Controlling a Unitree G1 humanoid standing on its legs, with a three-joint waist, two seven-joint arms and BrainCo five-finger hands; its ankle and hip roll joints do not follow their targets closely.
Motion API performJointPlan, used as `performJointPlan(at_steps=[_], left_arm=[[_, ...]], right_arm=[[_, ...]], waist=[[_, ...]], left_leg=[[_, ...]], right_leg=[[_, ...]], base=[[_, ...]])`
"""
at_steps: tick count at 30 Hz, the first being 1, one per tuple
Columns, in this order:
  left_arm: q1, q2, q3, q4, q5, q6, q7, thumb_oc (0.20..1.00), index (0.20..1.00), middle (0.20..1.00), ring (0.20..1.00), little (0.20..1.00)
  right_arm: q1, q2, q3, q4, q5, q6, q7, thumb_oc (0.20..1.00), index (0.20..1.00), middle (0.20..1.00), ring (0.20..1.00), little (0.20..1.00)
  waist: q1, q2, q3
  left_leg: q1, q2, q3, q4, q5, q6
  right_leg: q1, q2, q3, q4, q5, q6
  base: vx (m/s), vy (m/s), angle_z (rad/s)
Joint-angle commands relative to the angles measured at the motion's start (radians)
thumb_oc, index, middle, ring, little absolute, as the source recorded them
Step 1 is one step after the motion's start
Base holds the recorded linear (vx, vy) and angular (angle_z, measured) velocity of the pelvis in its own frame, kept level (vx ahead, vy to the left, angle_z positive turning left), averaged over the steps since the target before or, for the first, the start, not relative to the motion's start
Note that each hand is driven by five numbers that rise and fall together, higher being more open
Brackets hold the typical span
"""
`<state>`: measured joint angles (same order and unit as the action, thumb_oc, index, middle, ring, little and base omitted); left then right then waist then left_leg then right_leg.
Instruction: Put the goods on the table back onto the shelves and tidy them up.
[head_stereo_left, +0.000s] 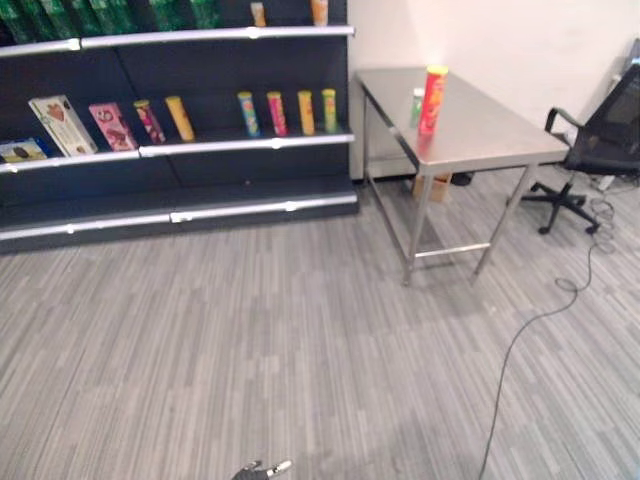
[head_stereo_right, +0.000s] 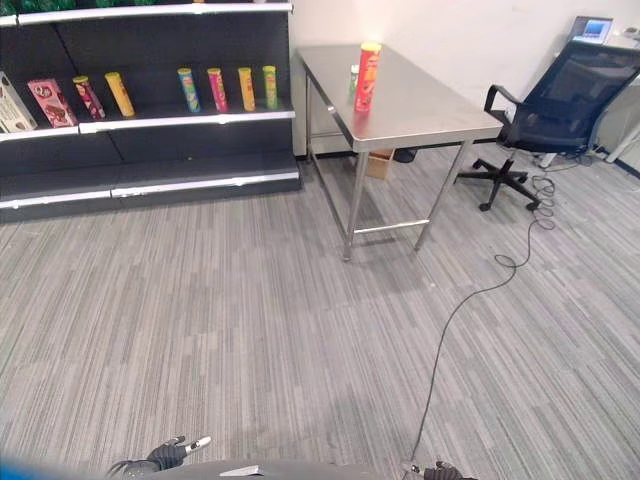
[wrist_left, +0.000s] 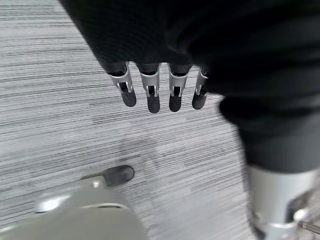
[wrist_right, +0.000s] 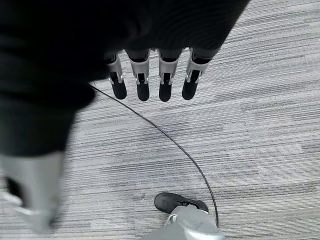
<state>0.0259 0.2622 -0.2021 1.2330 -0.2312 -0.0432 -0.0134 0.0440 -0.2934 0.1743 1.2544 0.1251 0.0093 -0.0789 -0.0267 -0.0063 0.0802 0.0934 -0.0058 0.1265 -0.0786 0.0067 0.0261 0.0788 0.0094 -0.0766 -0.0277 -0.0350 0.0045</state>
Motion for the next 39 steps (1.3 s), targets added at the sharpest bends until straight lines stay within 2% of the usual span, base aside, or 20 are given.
performJointPlan(at_steps=[1, 25, 39], left_arm=[[-0.066, -0.004, 0.012, 0.039, 0.009, -0.017, -0.005, 1.0, 1.0, 1.0, 1.0, 1.0], [-0.063, -0.01, -0.003, 0.05, 0.053, -0.019, 0.011, 1.0, 1.0, 1.0, 1.0, 1.0], [-0.07, -0.003, -0.002, 0.056, 0.067, -0.019, 0.028, 1.0, 1.0, 1.0, 1.0, 1.0]], right_arm=[[-0.071, -0.021, 0.046, 0.031, -0.012, -0.012, -0.001, 1.0, 1.0, 1.0, 1.0, 1.0], [-0.077, -0.013, 0.078, 0.02, -0.043, -0.016, -0.016, 1.0, 1.0, 1.0, 1.0, 1.0], [-0.101, -0.017, 0.099, 0.016, -0.07, -0.01, -0.017, 1.0, 1.0, 1.0, 1.0, 1.0]], waist=[[-0.016, -0.018, 0.017], [-0.01, -0.019, 0.023], [0.007, -0.018, 0.039]], left_leg=[[0.035, 0.007, -0.032, -0.009, -0.053, -0.061], [0.02, 0.005, -0.034, -0.009, -0.05, -0.061], [-0.018, -0.023, -0.052, -0.009, -0.048, -0.034]], right_leg=[[0.037, -0.046, -0.013, -0.051, 0.022, 0.083], [0.028, -0.057, -0.017, -0.06, 0.035, 0.091], [-0.023, -0.076, 0.005, -0.049, 0.06, 0.113]], base=[[0.0, 0.0, 0.0], [0.0, 0.0, 0.0], [-0.01, 0.055, -0.02]])
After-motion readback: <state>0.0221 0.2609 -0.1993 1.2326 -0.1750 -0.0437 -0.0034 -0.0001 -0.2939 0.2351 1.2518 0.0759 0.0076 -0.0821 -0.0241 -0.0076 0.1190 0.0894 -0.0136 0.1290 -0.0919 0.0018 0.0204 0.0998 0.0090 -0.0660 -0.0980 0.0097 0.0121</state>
